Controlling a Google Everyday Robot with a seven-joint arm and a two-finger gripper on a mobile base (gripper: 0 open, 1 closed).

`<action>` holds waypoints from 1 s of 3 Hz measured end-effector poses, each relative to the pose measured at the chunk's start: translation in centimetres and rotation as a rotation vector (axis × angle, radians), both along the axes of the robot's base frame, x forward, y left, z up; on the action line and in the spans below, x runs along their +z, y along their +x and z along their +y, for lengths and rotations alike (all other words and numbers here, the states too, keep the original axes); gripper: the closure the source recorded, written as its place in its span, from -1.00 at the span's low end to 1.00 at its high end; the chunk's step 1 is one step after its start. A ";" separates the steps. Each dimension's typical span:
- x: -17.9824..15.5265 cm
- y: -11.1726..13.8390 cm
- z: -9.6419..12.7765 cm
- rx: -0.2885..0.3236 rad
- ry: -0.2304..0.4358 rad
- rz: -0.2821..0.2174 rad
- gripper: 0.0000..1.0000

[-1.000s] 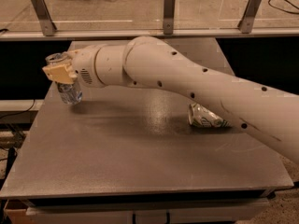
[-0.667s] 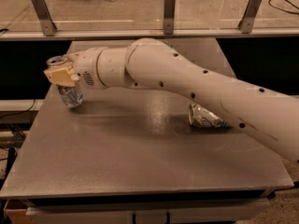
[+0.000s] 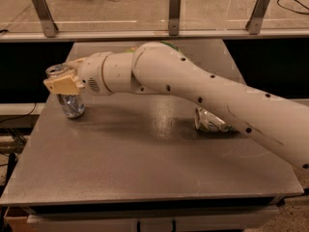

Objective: Place redbull can upright

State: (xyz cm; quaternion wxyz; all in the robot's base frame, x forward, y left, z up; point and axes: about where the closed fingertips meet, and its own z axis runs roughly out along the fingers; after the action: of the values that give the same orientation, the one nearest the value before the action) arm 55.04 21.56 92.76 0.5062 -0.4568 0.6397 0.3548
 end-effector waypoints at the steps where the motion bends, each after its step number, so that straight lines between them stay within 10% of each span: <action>1: -0.4 -0.2 -0.1 0.012 -0.004 0.004 -0.74; 3: -0.3 0.5 -4.6 0.006 -0.090 -0.001 -1.00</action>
Offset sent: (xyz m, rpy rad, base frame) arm 0.0033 -0.0298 -0.0095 -0.0582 0.0104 0.0107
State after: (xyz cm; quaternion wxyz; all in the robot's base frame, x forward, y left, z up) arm 55.56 17.00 92.50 0.4846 -0.4811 0.6534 0.3267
